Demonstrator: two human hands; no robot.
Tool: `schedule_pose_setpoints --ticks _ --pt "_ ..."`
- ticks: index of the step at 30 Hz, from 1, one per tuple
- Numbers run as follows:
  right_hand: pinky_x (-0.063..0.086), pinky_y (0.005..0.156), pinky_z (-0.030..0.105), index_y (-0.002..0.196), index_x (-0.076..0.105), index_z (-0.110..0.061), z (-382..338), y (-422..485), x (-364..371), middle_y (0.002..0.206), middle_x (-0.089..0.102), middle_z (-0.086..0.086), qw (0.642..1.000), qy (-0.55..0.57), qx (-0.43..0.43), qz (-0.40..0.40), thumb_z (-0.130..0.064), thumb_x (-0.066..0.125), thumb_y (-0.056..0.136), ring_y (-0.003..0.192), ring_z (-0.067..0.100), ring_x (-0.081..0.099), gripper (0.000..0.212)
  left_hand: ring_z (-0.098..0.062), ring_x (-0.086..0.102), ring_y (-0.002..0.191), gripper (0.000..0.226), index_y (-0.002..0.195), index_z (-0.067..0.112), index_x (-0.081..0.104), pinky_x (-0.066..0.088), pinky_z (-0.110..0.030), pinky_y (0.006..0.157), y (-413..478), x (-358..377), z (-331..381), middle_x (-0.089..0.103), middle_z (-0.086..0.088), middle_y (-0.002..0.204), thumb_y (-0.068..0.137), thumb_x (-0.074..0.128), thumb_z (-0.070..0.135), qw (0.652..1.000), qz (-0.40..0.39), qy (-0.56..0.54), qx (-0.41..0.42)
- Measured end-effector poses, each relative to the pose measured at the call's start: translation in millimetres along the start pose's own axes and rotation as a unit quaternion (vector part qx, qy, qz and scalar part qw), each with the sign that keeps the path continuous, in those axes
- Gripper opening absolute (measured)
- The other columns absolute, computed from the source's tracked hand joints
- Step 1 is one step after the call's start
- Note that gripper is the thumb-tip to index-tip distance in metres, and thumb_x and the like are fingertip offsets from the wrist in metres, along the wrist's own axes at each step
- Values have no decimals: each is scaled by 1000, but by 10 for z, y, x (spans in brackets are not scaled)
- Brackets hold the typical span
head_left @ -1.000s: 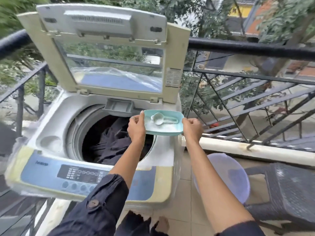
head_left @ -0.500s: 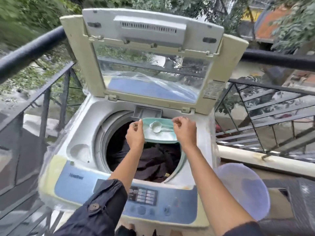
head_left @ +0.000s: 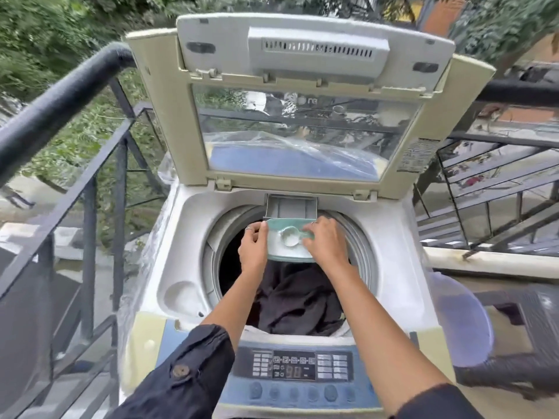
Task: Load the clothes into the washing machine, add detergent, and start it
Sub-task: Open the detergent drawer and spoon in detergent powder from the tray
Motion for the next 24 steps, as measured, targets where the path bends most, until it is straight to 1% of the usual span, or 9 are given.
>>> schedule_pose_setpoints --ticks 2,4,7,10,13,15,20,22,24 --pt "41 87 31 111 68 -17 -52 -6 2 115 60 6 1000 -4 3 2 -21 60 87 113 23 49 26 -12 53 93 28 108 20 61 39 -26 83 13 23 11 61 7 93 96 47 41 1000 -23 -7 5" --pt "42 82 28 102 72 -17 -87 -20 -8 108 66 3 1000 12 7 12 -22 62 85 106 21 56 20 -14 54 100 36 115 17 62 40 -26 88 25 45 -16 61 4 105 96 46 43 999 -46 -14 -6" --pt "40 73 27 93 73 -18 -142 -44 -49 96 70 0 999 19 3 37 -27 63 84 97 19 60 16 -20 60 110 52 113 18 67 45 -39 102 47 67 -40 66 0 115 83 53 58 996 -76 -43 -19" --pt "43 76 28 94 73 -18 -190 -58 -66 97 69 1 998 -3 -2 57 -30 63 85 96 20 59 18 -23 61 111 65 104 23 71 44 -46 104 71 79 -135 68 -4 115 64 55 71 994 -84 -60 -35" --pt "43 79 29 97 70 -15 -254 -80 -8 100 68 3 998 -31 -12 48 -25 59 88 98 21 59 18 -26 64 107 52 89 29 73 47 -47 101 73 94 -179 71 -6 107 62 58 71 991 -86 -86 -56" --pt "43 78 30 95 69 -11 -298 -94 34 100 68 6 999 -34 -19 32 -20 57 89 97 23 60 17 -26 65 105 45 84 29 72 49 -44 98 53 90 -145 71 -7 105 65 58 67 990 -84 -101 -52" --pt "47 78 38 91 66 -4 -451 -103 116 98 65 13 998 -36 -45 -23 -8 53 86 91 31 60 15 -22 63 98 32 99 16 69 48 -35 91 47 77 -103 68 -6 103 92 53 42 991 -66 -112 -24" --pt "46 73 37 86 66 -4 -490 -115 165 94 66 14 997 -35 -42 -49 -2 52 83 89 33 61 14 -23 62 102 31 99 18 68 47 -37 94 62 79 -150 68 -7 108 93 50 42 993 -59 -99 -30" --pt "41 65 34 76 62 -6 -486 -131 216 89 66 15 995 -38 -31 -82 2 51 80 85 34 61 14 -23 61 101 29 96 20 66 46 -35 90 45 77 -199 67 -6 107 94 49 43 994 -54 -86 -42"
Point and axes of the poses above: each hand's wrist, its own y-axis towards the middle knuckle, its own x-axis out of the palm, z = x × y, the point moved 9 cm from there along y, towards the middle knuckle
